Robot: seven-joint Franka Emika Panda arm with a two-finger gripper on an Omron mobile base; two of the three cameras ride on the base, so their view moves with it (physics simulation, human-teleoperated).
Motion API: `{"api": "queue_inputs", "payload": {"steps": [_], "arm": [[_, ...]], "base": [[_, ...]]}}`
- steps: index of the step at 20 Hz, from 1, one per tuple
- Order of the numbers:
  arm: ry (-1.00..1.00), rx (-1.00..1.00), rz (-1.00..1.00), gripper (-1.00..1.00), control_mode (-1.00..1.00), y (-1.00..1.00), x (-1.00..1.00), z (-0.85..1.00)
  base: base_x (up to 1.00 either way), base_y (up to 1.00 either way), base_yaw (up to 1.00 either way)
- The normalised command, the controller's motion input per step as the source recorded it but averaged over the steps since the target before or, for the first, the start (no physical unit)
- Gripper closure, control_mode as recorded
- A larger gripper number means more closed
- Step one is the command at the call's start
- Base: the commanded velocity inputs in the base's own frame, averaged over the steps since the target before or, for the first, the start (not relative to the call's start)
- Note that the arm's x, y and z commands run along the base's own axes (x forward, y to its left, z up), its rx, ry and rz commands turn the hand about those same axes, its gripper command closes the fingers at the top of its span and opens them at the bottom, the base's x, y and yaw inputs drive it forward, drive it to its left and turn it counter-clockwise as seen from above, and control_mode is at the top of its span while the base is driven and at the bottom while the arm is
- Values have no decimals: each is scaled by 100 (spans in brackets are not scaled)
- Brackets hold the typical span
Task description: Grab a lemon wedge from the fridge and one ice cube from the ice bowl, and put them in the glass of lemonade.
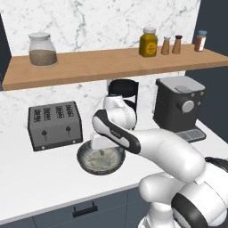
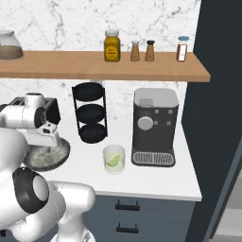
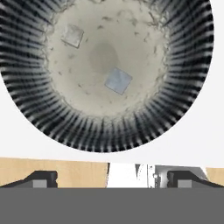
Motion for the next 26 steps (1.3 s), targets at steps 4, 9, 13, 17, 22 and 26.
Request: {"api": "queue_inputs", "payload": {"steps": [4,9,13,17,22,26], "arm": [[-1,0,0,-100,-100,20,18,-51],[0,0,0,-100,-100,5,28,-27],[0,0,0,-100,-100,0,31,-10],[0,0,0,-100,-100,1,11,-29],[0,0,0,-100,-100,10,0,-40],[0,0,0,-100,-100,16,0,-24]], "base": [[0,0,0],[0,0,0],[0,0,0],[0,0,0],[0,0,0],[0,0,0]]}}
